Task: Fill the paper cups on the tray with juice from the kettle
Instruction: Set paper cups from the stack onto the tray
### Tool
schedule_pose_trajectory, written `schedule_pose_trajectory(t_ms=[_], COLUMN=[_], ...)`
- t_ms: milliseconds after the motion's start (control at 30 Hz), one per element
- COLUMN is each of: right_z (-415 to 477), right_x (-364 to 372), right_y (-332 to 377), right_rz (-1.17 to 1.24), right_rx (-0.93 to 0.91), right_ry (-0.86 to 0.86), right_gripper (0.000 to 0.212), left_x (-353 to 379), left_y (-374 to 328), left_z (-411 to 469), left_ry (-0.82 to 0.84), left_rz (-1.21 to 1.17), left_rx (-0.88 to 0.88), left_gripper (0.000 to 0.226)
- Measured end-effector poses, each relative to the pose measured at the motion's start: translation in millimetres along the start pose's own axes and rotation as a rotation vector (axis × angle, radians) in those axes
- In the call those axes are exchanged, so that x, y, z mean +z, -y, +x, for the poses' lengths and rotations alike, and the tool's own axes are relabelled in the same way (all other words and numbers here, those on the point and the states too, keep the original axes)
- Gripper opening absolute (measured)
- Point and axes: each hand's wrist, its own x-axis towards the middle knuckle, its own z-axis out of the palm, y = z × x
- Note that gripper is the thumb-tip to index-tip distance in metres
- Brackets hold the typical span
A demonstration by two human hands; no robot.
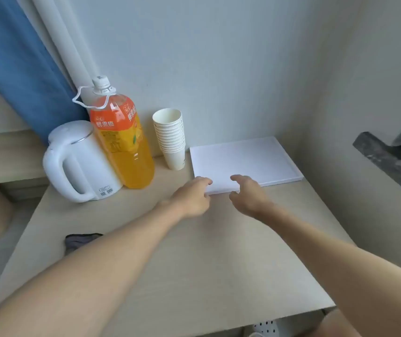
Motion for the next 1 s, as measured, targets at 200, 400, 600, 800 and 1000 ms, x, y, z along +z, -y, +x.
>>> schedule_pose_trajectory(t_ms=[200,400,600,800,1000], right_z=[13.0,-7.2,-42.6,-79.6,-96.3], right_x=[24.5,28.7,29.0,45.1,70.2], right_y=[-35.5,-37.5,-38.2,-19.7,8.5], right_rz=[-0.227,-0.525,-0.590,-0.531,-0.508], right_rx=[0.044,-0.012,0.047,-0.126,-0.204], right_ry=[-0.026,-0.179,-0.105,-0.014,0.075], right_gripper=[0.068,0.048,0.035,0.029,0.028], left_x=[19.9,27.8,28.1,25.3,17.1], left_y=[3.9,6.3,6.4,24.5,59.1], left_z=[16.2,0.9,-48.4,-96.9,-125.3], left_ry=[0.107,0.101,0.124,0.126,0.091], left_rz=[0.270,0.310,0.412,0.412,0.294], left_rx=[-0.036,0.019,-0.064,-0.202,-0.271], left_gripper=[0.056,0.016,0.016,0.042,0.013])
